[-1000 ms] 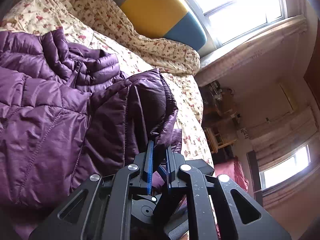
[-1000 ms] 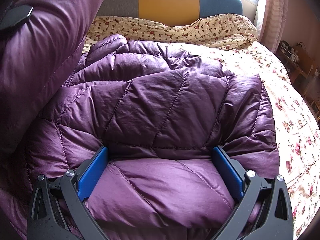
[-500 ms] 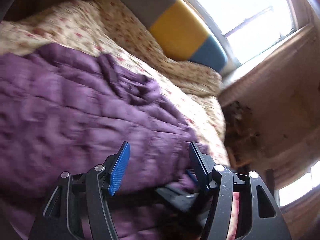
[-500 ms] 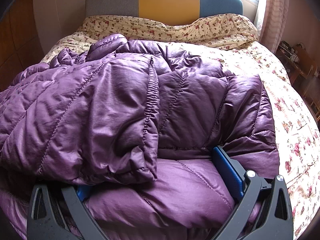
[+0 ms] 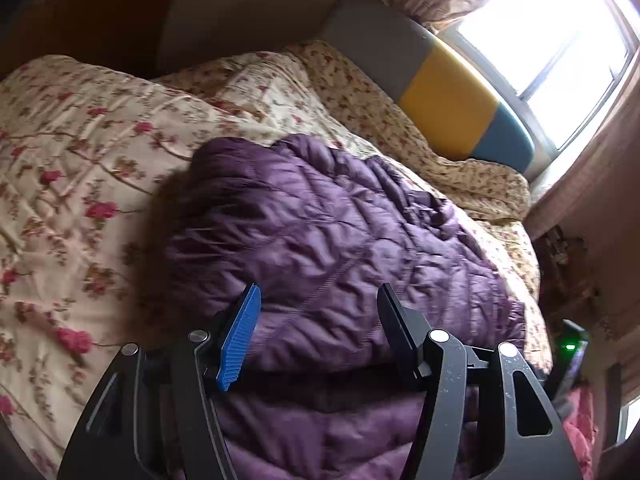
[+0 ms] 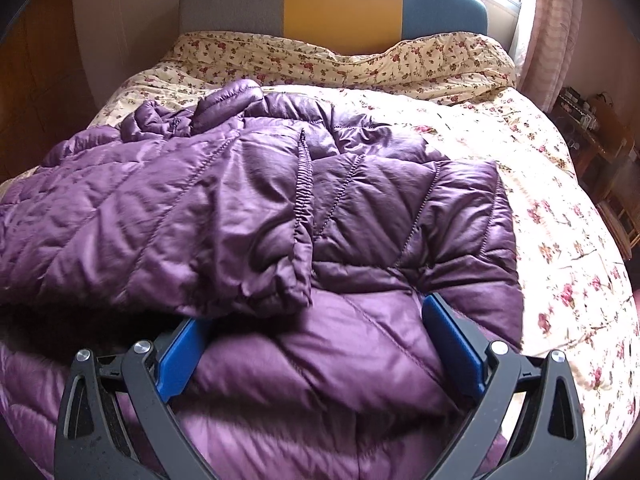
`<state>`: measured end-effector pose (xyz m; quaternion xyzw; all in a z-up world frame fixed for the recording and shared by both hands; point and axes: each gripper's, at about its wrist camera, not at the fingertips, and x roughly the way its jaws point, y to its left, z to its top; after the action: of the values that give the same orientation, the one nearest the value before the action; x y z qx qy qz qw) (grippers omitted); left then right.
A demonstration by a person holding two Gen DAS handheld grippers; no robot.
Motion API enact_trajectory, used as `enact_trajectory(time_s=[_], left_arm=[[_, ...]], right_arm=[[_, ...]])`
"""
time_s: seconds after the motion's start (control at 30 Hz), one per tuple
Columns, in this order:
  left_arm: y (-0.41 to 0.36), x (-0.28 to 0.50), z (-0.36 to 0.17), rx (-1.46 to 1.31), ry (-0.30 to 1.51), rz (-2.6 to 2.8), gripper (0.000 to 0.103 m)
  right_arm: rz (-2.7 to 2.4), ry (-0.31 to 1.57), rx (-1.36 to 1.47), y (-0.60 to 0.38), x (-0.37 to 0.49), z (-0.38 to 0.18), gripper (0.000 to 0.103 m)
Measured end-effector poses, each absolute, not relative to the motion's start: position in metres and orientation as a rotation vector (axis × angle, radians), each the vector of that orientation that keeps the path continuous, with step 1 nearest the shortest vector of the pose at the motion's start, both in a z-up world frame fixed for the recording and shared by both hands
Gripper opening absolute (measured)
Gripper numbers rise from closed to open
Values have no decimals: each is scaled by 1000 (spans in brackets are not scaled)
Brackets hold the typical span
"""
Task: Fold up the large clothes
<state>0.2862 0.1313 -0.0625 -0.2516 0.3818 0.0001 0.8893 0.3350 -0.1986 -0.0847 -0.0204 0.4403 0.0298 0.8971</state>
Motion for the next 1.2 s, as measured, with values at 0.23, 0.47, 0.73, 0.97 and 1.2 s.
enact_trajectory(time_s=[0.23, 0.47, 0.73, 0.97, 1.2], left_arm=[[139, 285, -72, -499, 809, 36, 60], [138, 287, -75, -472, 816, 39, 60], [141, 286, -78, -452, 813, 36, 60], [142, 292, -83, -454, 818, 45, 60], [144, 290, -82, -461, 815, 37, 60]], right_arm=[[127, 891, 66, -198, 325, -60, 99], [136, 926, 195, -194, 345, -59, 99], [164, 960, 169, -185, 349, -65, 80], [123, 887, 250, -203, 345, -49, 83], [134, 978, 215, -175, 379, -71, 52]])
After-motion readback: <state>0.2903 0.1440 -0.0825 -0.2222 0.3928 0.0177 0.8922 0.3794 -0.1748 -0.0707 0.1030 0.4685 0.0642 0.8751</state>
